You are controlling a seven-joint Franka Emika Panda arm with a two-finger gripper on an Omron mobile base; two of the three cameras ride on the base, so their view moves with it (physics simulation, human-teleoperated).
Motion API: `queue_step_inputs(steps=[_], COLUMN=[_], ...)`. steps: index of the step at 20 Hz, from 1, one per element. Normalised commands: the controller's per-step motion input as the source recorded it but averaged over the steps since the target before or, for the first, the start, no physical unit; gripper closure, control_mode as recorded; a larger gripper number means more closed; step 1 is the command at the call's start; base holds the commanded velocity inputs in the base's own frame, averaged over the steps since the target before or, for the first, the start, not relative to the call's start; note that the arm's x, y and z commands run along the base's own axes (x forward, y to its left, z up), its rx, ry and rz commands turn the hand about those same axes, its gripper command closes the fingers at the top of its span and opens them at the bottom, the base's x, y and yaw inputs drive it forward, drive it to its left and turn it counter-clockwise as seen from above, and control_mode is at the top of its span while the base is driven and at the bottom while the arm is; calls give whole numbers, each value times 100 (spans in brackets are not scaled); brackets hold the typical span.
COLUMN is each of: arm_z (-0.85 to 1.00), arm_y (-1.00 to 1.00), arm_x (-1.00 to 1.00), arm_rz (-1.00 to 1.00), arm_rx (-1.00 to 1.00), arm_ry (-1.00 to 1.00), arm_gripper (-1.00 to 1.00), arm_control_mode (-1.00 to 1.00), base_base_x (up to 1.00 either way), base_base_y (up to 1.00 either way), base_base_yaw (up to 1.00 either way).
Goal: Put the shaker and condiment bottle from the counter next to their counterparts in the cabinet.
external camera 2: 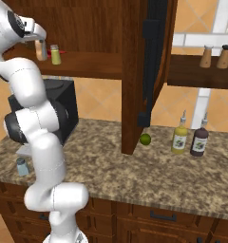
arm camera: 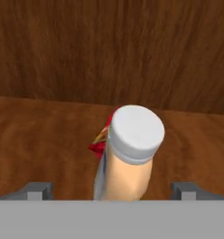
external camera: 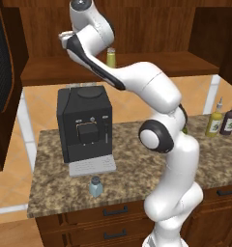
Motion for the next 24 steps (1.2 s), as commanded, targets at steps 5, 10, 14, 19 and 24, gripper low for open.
queue_step_inputs(steps=[5,10,14,19,24], arm_z=[-33,-61,-59,-50,-44], arm_y=[0,0,0,-3,-13], arm_x=[-89,-100,-100,-100,-100], arm_rz=[-7,-3,-1,-1,0], arm_rx=[4,9,9,11,11], arm_ry=[-6,-3,-3,-4,-14], arm_gripper=[-100,-100,-100,-100,-100], arm_control_mode=[-100,-100,-100,-100,-100], base_base_x=[0,0,0,0,0], base_base_y=[0,0,0,0,0], base_base_yaw=[0,0,0,0,0])
